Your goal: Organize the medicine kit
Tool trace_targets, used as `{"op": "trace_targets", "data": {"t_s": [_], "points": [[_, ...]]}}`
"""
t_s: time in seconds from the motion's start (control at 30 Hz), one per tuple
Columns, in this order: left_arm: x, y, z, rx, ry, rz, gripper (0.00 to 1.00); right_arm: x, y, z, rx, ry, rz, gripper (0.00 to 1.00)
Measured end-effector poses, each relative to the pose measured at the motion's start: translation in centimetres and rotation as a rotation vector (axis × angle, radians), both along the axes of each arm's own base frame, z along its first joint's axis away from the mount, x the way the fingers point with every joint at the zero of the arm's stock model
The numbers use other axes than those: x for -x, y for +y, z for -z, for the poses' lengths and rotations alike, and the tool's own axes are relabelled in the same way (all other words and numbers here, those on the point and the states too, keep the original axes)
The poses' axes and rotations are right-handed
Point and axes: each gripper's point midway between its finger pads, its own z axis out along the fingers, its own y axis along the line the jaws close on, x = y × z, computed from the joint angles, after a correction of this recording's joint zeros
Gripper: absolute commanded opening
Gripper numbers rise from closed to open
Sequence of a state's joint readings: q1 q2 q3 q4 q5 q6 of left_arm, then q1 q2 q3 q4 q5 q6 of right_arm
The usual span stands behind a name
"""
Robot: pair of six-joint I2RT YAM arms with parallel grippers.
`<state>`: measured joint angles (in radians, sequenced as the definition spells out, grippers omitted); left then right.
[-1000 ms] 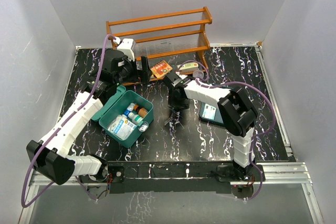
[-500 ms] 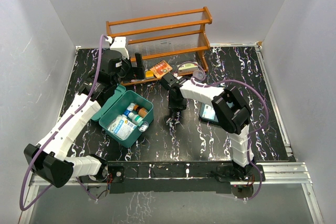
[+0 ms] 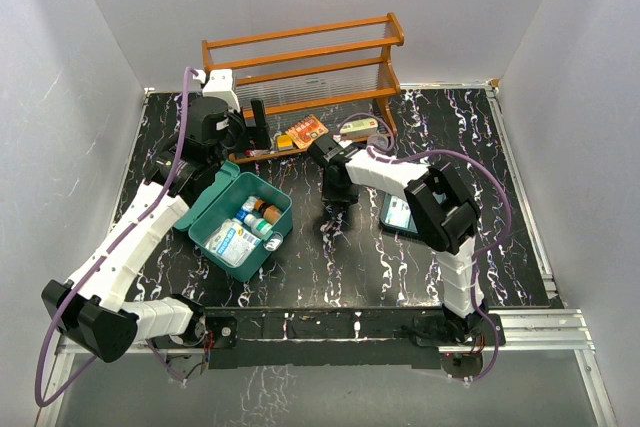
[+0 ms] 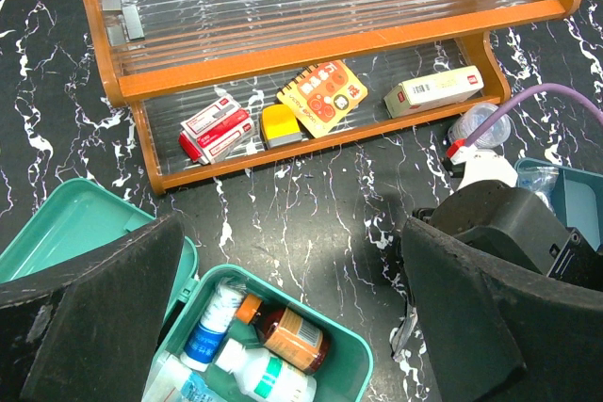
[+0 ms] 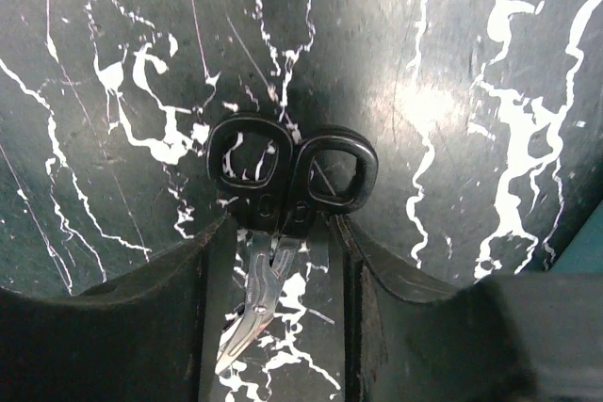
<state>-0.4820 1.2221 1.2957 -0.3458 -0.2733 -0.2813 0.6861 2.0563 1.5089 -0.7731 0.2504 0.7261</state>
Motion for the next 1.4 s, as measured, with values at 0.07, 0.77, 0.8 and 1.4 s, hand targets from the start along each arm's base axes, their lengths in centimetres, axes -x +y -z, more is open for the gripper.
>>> {"op": "trace_targets", "data": {"t_s": [0.07, 0.77, 0.8, 1.4], "points": [[0.0, 0.0, 0.0, 0.0, 0.0, 0.0, 0.99, -0.4, -0.1, 0.0, -0.006, -0.009, -0.007, 0.37], [0.0, 0.0, 0.1, 0.0, 0.002, 0.0, 0.99, -3.2, 0.2, -0.1, 0.019, -0.085, -0.035, 0.34], [0.0, 0.0, 0.1, 0.0, 0.002, 0.0, 0.99, -3.2, 0.2, -0.1, 0.017, -0.085, -0.033, 0.36], [0.0, 0.0, 0.1, 0.0, 0.001, 0.0, 0.99, -3.8, -0.3, -0.2, 0.011, -0.095, -0.007, 0.15]]}}
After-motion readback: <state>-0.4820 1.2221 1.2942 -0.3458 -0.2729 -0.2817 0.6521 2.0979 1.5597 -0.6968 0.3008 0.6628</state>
